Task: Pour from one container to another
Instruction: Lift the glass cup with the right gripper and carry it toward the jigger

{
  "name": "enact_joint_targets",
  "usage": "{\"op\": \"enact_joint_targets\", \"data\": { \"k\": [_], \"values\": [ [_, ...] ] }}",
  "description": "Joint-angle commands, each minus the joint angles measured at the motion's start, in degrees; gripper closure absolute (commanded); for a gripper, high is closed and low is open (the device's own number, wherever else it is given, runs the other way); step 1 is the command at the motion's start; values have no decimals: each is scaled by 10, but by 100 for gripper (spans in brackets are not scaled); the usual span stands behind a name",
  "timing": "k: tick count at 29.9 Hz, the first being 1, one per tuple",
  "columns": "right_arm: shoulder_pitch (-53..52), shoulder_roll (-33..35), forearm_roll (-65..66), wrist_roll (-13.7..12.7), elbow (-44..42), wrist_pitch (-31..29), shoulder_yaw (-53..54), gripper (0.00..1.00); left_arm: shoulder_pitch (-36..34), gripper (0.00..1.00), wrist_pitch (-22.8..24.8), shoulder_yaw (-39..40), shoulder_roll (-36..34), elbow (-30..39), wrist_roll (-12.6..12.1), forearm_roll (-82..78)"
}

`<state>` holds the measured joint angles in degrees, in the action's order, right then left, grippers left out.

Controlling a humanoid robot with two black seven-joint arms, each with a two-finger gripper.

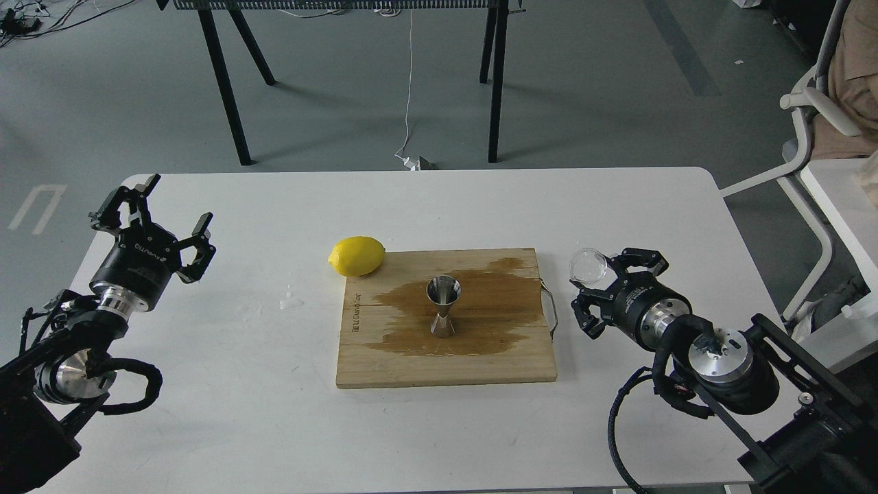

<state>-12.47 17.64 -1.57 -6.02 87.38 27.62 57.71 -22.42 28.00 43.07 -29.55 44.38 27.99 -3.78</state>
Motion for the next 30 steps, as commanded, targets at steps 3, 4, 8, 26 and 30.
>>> {"op": "enact_joint_targets", "data": {
  "k": [3, 4, 8, 26, 30],
  "values": [
    [-14, -2, 41, -1, 12, -8, -19, 54, 0, 11, 0, 0, 0, 0, 0, 0],
    [-19, -2, 49, -1, 12, -8, -25, 54, 0, 11, 0, 0, 0, 0, 0, 0],
    [-42, -11, 65, -1, 13, -9, -52, 54, 0, 11, 0, 0, 0, 0, 0, 0],
    [-128, -47, 220, -1, 15, -9, -164, 54, 1, 11, 0, 0, 1, 0, 0, 0],
    [-142, -47, 252, 0, 14, -8, -190, 54, 1, 11, 0, 1, 1, 0, 0, 0]
  ]
}}
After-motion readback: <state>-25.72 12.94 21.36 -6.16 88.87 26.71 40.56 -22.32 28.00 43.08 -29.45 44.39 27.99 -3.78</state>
